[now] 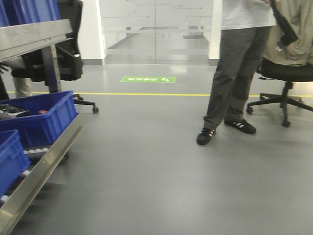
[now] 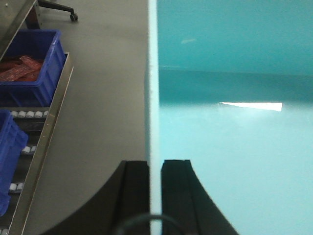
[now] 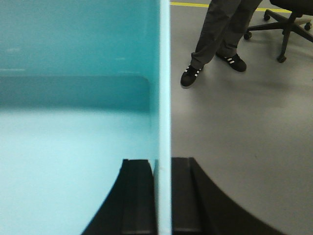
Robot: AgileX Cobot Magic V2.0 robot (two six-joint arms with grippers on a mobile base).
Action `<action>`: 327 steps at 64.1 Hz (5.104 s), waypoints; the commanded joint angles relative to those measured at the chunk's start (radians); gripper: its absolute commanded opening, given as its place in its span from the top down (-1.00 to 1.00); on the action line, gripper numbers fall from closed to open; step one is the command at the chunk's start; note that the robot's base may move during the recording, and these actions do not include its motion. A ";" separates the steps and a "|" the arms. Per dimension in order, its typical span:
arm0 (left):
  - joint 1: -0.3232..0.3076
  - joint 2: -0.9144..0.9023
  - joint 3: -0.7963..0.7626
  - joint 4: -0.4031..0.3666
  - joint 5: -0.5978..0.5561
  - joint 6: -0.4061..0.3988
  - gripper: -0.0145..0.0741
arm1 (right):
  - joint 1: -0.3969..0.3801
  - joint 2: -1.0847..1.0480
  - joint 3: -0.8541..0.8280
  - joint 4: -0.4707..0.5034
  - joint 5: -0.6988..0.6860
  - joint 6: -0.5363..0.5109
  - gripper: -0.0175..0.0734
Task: Fetch blue bin and place on conveyor start
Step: 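Pull the held bin back away from the shelf rack, then drive the base to the red conveyor holding the bin in both grippers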
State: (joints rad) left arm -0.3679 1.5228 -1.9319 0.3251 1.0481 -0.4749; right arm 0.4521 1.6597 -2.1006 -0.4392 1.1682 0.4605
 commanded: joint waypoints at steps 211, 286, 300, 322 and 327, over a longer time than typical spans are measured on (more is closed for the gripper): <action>0.002 -0.003 -0.016 0.071 -0.049 0.000 0.92 | -0.009 -0.017 -0.011 -0.095 0.004 -0.017 0.98; 0.002 -0.003 -0.016 0.089 -0.049 0.000 0.92 | -0.009 -0.017 -0.011 -0.095 -0.009 -0.017 0.98; 0.002 -0.003 -0.016 0.089 -0.049 0.000 0.92 | -0.009 -0.017 -0.011 -0.095 -0.009 -0.017 0.98; 0.002 -0.003 -0.016 0.089 -0.049 0.000 0.92 | -0.009 -0.017 -0.011 -0.095 -0.009 -0.017 0.98; 0.002 -0.003 -0.016 0.089 -0.049 0.000 0.92 | -0.009 -0.017 -0.011 -0.095 -0.009 -0.017 0.98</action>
State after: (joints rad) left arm -0.3679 1.5322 -1.9333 0.3575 1.0180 -0.4749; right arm 0.4542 1.6597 -2.1006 -0.4450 1.1549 0.4601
